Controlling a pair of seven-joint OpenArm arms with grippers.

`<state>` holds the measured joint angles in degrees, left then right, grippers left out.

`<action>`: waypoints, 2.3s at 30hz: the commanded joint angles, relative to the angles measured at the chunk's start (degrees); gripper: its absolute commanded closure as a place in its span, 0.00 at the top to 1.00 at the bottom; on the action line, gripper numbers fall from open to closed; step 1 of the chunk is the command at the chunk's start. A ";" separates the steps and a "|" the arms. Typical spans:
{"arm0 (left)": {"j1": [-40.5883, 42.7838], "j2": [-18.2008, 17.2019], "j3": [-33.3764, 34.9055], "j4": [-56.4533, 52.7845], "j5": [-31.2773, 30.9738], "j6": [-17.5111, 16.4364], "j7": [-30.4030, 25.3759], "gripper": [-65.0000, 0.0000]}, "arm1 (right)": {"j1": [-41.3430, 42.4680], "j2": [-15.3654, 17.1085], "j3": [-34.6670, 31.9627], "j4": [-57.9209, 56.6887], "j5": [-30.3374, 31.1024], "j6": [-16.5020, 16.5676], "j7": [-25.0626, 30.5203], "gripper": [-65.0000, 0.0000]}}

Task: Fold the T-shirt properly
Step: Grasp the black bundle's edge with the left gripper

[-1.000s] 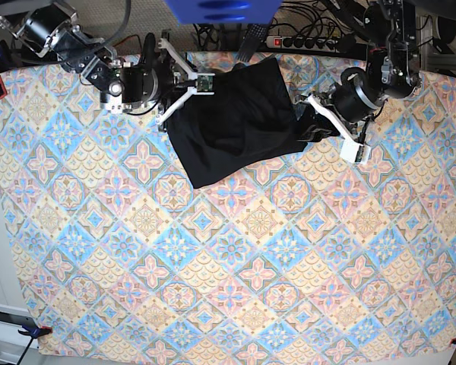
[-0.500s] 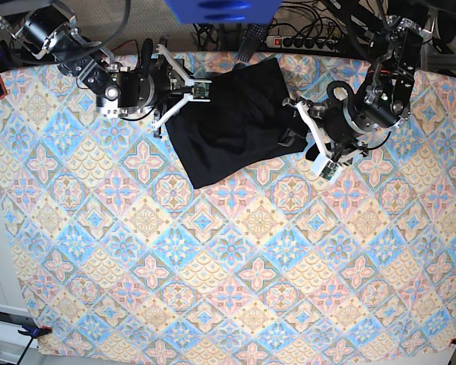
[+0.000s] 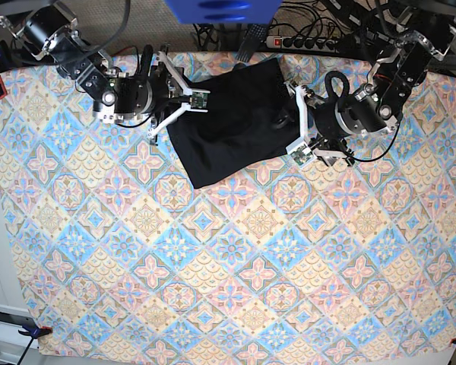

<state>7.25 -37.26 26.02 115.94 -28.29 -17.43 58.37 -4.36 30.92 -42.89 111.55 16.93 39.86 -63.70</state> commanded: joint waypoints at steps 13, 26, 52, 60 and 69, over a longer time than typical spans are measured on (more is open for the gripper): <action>-3.33 -1.21 1.80 1.20 -0.32 -3.62 -0.74 0.58 | 0.62 0.16 1.27 0.67 0.61 0.14 0.80 0.30; -4.21 -9.56 8.05 3.14 -0.59 -3.71 -0.74 0.58 | 0.62 0.16 2.06 0.67 0.61 0.14 0.80 0.30; -17.66 -4.72 20.27 -6.18 0.12 -3.71 -0.83 0.58 | 0.54 0.16 3.73 0.67 0.61 0.14 0.80 0.30; -18.81 -4.63 21.67 -10.40 7.59 -3.71 -0.83 0.26 | 0.54 0.16 3.73 0.67 0.61 0.14 0.80 0.30; -18.81 -4.90 20.44 -16.82 15.06 -3.27 -1.18 0.12 | 0.54 0.16 4.26 0.67 0.61 0.14 0.80 0.30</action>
<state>-10.61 -41.54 47.22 98.26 -13.61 -21.06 57.60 -4.45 30.61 -39.05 111.39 16.99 39.88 -63.61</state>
